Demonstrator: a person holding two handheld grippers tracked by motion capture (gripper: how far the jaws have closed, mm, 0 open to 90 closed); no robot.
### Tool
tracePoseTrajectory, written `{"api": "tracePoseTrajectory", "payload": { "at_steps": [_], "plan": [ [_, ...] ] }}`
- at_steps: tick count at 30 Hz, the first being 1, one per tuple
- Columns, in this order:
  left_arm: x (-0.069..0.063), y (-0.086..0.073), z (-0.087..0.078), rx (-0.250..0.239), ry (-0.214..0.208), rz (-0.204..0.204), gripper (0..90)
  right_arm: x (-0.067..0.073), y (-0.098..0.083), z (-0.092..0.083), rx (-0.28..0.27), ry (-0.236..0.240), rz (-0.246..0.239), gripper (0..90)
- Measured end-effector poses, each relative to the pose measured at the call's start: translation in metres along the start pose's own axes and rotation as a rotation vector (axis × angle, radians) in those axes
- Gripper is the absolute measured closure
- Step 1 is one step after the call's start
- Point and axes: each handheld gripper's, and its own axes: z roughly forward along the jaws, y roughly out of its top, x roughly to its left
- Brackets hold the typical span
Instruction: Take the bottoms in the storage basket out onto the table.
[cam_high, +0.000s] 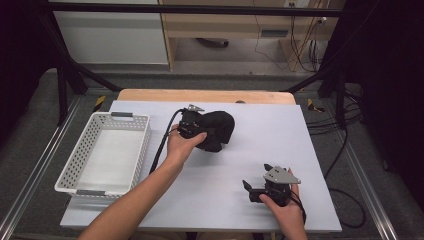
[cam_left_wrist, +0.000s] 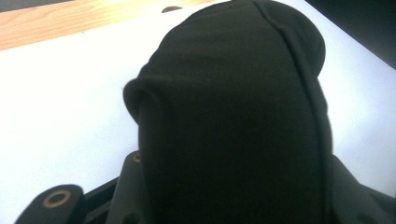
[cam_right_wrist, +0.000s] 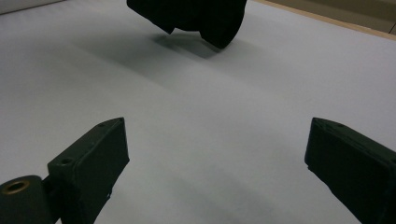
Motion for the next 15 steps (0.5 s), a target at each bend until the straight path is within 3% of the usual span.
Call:
{"api": "tracePoseTrajectory", "payload": {
  "at_steps": [15],
  "plan": [
    [-0.012,-0.003,0.009,0.005,-0.016,0.011,56.5,0.0,0.0,0.0,-0.002,0.002,-0.005,6.5]
  ]
}}
